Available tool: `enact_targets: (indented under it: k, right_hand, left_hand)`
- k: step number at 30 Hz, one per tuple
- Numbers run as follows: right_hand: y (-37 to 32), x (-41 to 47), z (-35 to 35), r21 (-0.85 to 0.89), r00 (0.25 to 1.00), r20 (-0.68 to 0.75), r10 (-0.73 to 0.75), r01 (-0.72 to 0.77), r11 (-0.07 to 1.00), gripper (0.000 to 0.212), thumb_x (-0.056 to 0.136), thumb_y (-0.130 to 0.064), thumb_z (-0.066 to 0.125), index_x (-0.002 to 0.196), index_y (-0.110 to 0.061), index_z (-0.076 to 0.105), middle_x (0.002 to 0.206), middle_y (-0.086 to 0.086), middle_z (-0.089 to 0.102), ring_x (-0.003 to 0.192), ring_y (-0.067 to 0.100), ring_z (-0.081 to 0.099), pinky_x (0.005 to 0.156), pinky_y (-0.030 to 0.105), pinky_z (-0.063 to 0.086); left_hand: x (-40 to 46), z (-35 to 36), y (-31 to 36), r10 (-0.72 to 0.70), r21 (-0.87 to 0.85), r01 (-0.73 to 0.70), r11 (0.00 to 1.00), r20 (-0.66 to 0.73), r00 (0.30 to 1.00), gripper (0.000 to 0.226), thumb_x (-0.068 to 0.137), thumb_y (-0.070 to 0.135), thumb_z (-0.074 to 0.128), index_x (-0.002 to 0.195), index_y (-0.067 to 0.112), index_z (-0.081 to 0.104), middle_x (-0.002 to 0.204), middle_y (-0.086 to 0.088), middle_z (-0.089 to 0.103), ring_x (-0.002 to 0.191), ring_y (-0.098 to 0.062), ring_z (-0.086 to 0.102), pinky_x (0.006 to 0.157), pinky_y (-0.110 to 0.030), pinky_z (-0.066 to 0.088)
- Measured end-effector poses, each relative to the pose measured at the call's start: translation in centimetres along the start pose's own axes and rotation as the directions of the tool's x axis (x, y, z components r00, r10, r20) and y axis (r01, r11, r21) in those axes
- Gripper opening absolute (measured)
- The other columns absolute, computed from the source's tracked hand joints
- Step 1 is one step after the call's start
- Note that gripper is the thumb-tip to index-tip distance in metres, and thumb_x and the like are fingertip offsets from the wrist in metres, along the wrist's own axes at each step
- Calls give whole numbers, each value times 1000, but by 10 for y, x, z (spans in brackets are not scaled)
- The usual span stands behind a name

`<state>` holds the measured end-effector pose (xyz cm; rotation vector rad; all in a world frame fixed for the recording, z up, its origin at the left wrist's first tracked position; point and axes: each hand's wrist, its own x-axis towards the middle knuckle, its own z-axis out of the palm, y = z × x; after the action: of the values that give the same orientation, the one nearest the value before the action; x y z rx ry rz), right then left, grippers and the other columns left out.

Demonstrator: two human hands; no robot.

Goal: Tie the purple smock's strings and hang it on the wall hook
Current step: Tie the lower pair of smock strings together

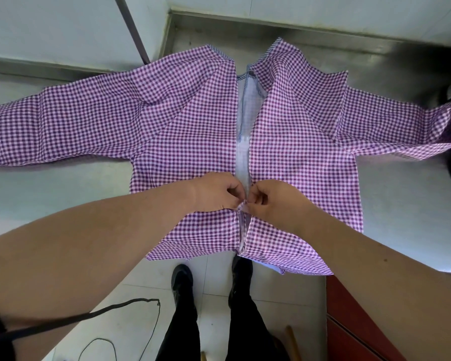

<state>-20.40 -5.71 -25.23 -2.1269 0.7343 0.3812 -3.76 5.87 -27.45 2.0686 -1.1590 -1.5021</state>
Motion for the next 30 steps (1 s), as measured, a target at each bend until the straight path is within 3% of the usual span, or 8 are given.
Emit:
enact_targets:
  k: [4,9,16,20,25,30]
  right_hand:
    - [0,1,1,64,993,39,114,-117,991,21,95,-45,68,87,-26,66,74,-9,63,63,8,54,57,23,40]
    - [-8,4,1,156,977,-47,210,-201,967,25,99,-47,64,89,-24,65,76,-6,65,62,10,55,56,27,46]
    - [-3,-16,5,-33,986,-168,-3,-3,999,18,90,-44,75,85,-29,66,83,-11,65,74,5,61,63,22,48]
    - [3,-16,11,-69,987,-162,15,-26,997,20,90,-43,76,99,-26,67,92,-11,63,81,7,61,70,25,51]
    - [5,-18,11,-36,993,-118,-10,6,999,12,91,-36,77,96,-29,68,89,-14,62,77,-1,59,62,10,40]
    - [5,-15,12,-8,995,-91,-26,25,1000,14,90,-38,77,90,-31,66,87,-13,64,78,3,62,71,24,54]
  left_hand:
    - [0,0,1,-60,-26,60,998,3,998,20,75,42,81,89,31,72,104,6,70,101,-15,66,98,-40,55]
    - [-4,-2,6,-54,-25,55,998,17,998,6,86,29,80,84,30,74,103,7,68,100,-14,64,99,-37,53]
    - [-3,0,8,-68,-66,69,995,11,998,9,84,28,77,86,35,72,104,8,69,102,-15,65,99,-39,55]
    - [-3,-1,9,-43,-70,45,996,30,999,11,86,22,76,81,32,75,98,7,70,100,-17,64,97,-38,54]
    - [-2,0,6,-8,-70,10,997,36,999,16,84,19,77,77,33,76,89,11,70,91,-12,64,89,-33,54]
    - [-3,-2,6,19,-13,-18,1000,61,998,18,86,17,74,78,33,74,85,11,68,84,-11,62,85,-34,54]
